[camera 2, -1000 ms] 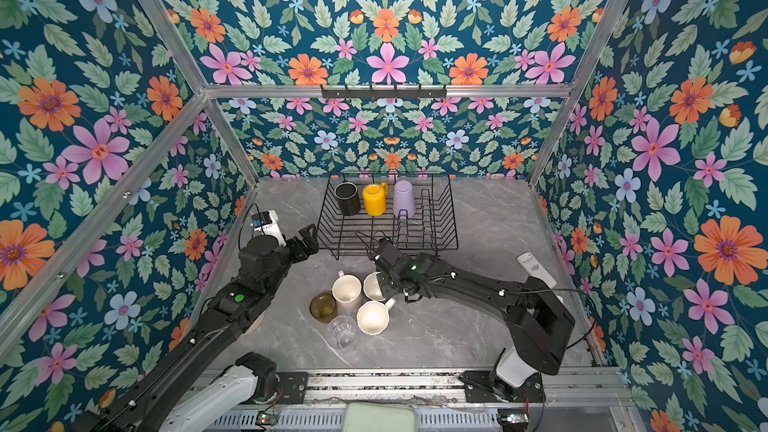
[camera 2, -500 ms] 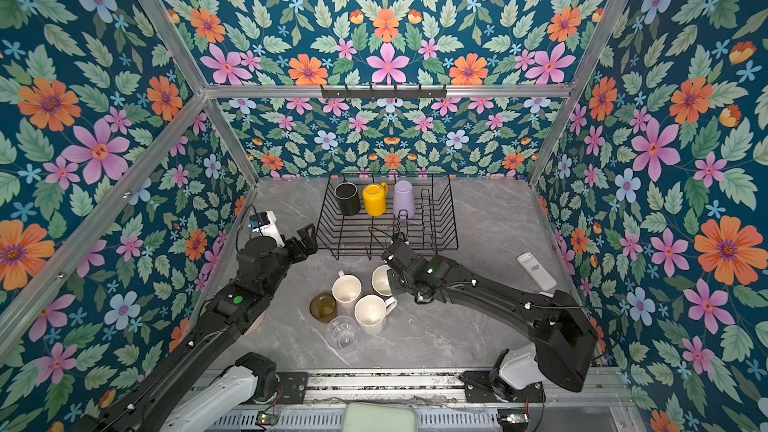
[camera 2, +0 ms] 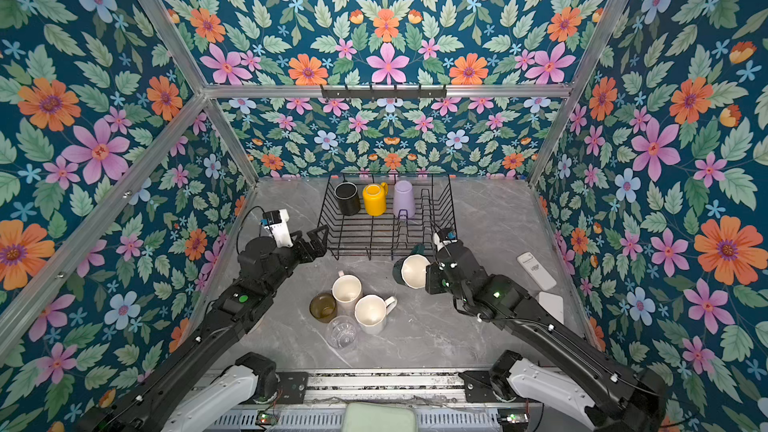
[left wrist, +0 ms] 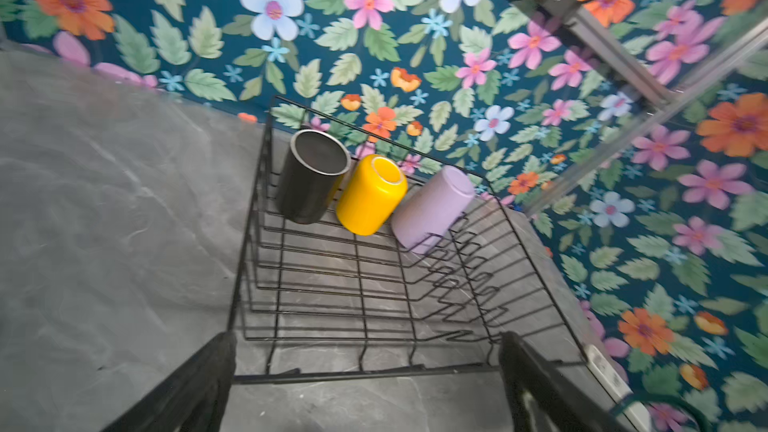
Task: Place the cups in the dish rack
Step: 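Lift the green mug and hand it to the left gripper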
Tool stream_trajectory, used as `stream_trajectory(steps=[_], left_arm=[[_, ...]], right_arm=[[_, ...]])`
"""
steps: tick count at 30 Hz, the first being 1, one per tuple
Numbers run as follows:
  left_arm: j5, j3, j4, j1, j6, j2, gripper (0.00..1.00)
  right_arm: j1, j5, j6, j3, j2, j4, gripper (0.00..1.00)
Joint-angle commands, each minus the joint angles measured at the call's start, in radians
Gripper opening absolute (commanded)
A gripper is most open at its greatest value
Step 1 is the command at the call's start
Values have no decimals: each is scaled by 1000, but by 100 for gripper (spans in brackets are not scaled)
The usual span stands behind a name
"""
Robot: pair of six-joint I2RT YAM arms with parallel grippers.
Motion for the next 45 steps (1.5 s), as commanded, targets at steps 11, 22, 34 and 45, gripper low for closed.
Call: stream_trajectory(steps=[11,22,34,45], left_arm=[[805,-60,505,1,-52,67,100],[991,-113,727,0,-166,64,100],[1077,-124,798,-4,-212,68,100],[1125,-148,981,-14,-329,96,100]], right_arm=[[-60,-388,15,-60,-108,359,0],[-60,-559,9,-53,-91,548,0],[-61,-687,34,-35,-17,713,0],[-60,-753,44,-26,76,856,0]])
